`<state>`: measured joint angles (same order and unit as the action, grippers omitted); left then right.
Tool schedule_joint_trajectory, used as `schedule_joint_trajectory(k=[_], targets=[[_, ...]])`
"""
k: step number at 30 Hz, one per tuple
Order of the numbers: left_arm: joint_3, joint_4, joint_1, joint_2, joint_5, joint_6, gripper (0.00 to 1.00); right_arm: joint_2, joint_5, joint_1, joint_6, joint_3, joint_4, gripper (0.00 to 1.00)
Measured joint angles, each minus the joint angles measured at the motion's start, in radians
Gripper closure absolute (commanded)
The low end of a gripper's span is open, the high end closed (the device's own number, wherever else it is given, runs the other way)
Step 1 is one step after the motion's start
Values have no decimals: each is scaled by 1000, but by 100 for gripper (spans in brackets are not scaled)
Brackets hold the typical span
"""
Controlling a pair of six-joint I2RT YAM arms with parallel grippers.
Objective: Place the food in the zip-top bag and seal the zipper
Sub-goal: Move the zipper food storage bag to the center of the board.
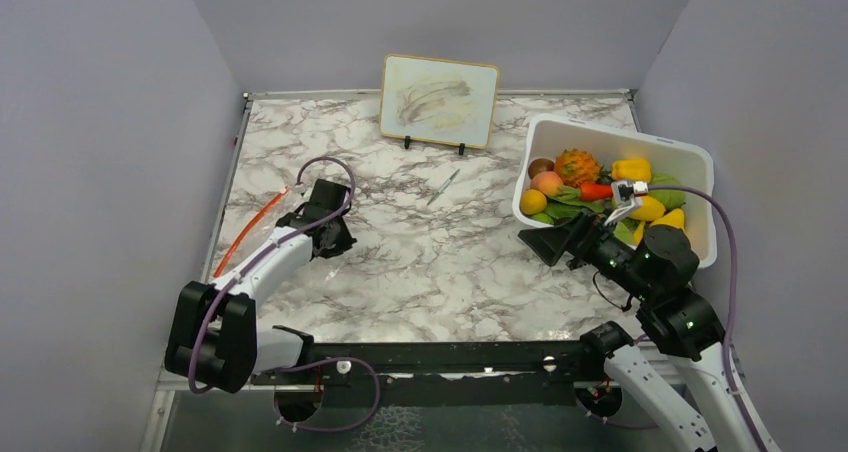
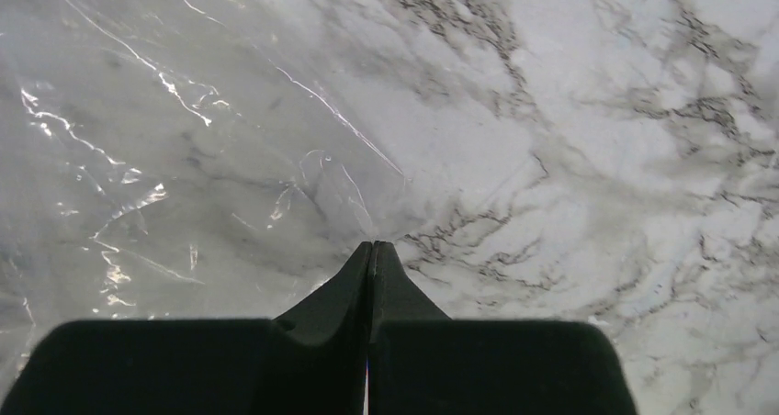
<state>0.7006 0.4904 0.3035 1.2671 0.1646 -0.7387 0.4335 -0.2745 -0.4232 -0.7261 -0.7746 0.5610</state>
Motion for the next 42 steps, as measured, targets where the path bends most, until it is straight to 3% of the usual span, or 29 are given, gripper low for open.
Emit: schedule_joint_trajectory(k=[10,17,22,29,36,42], targets=[[-8,-132,61,-5,-380,28,100,46,0,0,43,0,-40,9],[-10,-258,213,-31,-535,18,100,100,-34,0,117,2,-70,10],[-10,-336,312,-39,-593,-4,100,172,-77,0,138,1,-86,13],[-56,-423,394,-101,-646,-10,100,328,-189,0,158,-10,-92,28],[-200,-509,412,-240,-682,-22,100,469,-206,0,136,-53,-138,36],[-240,-555,412,-289,-713,-15,100,687,-208,-3,136,-166,-169,39]])
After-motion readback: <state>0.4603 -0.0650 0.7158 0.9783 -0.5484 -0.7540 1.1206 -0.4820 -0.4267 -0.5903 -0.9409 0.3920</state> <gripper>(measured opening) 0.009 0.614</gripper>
